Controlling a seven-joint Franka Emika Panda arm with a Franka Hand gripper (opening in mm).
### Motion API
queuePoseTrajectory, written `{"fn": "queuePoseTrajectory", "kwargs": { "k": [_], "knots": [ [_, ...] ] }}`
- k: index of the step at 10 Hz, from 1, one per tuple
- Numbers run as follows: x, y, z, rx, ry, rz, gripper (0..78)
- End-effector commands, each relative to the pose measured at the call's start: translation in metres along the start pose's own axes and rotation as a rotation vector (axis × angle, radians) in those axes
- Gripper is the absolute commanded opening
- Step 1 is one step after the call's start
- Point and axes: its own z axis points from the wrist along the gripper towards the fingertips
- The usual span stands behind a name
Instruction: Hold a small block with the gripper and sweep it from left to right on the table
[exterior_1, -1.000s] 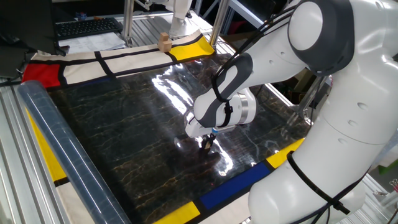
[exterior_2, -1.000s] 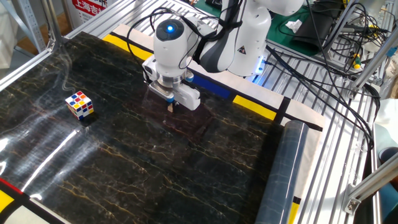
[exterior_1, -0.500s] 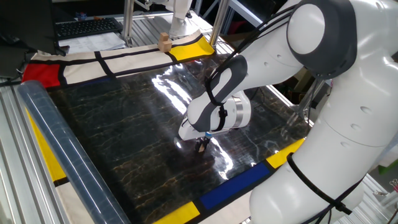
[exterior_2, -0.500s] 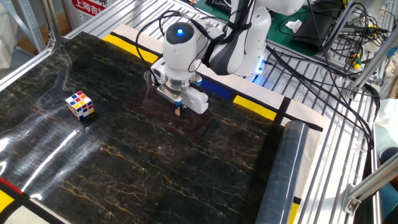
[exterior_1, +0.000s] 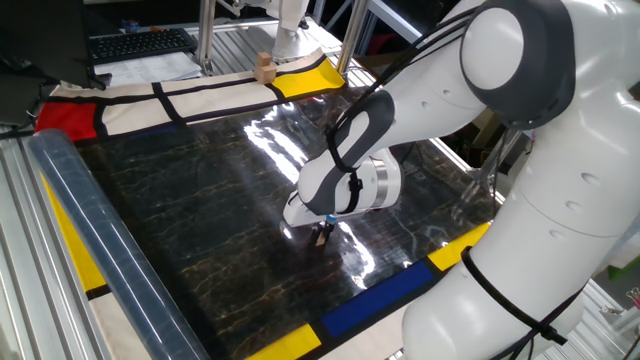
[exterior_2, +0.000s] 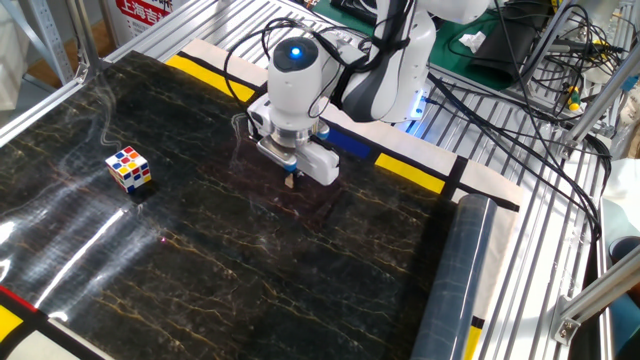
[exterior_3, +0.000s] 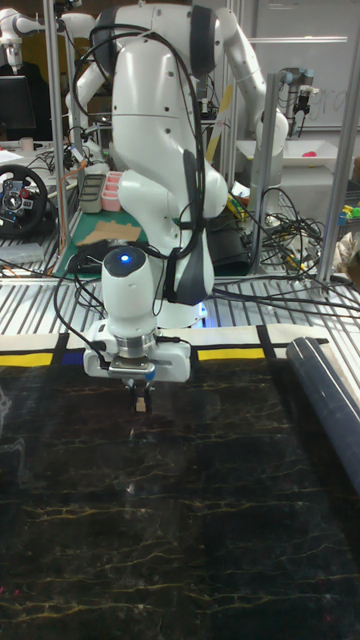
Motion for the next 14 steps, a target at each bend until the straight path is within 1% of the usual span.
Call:
{"fn": "queuePoseTrajectory", "kwargs": {
  "k": [1,5,6,7,8,10,12,14],
  "knots": [
    [-0.002,-0.008,-0.021,-0.01,0.044,-0.036,1.1],
    [-0.004,-0.009,-0.02,-0.007,0.041,-0.039,1.1],
    [-0.005,-0.01,-0.014,-0.01,0.039,-0.047,1.1],
    [-0.006,-0.01,-0.013,-0.011,0.038,-0.048,1.1],
    [-0.007,-0.01,-0.003,-0.017,0.027,-0.051,1.1],
    [-0.007,-0.01,-0.003,-0.018,0.034,-0.052,1.1],
    [-0.007,-0.01,-0.003,-0.024,0.033,-0.049,1.1],
    [-0.007,-0.01,-0.003,-0.023,0.03,-0.046,1.1]
  ]
}}
